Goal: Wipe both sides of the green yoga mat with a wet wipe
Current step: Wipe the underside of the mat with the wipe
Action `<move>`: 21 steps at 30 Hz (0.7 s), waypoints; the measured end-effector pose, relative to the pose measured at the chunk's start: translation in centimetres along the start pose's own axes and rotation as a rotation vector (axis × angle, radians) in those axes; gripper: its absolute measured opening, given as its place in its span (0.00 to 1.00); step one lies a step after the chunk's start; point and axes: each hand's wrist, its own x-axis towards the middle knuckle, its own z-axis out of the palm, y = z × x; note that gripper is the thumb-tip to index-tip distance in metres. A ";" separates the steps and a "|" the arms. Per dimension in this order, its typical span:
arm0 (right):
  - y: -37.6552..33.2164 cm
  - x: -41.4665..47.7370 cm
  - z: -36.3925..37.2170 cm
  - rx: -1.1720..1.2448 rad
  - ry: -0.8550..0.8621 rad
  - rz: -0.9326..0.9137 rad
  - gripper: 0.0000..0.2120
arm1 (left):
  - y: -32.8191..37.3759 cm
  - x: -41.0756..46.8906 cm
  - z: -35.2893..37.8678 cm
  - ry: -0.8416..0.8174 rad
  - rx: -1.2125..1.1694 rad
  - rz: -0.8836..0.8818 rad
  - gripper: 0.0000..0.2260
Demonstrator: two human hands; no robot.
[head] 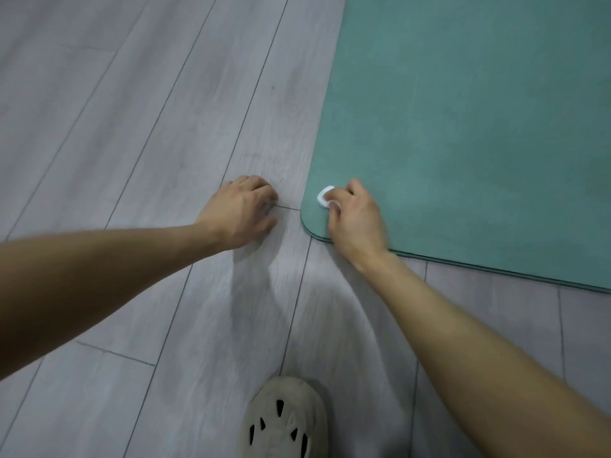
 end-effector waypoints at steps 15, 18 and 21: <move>-2.1 -2.6 0.5 0.113 -0.124 -0.085 0.08 | 2.3 2.4 -0.8 -0.069 0.183 0.123 0.12; 1.4 -2.9 -1.6 0.066 -0.134 -0.135 0.08 | 3.1 3.3 -1.0 -0.045 0.177 0.138 0.09; 8.9 -2.9 -6.0 -0.062 0.016 -0.008 0.09 | 4.1 4.2 -1.1 -0.013 0.178 0.171 0.11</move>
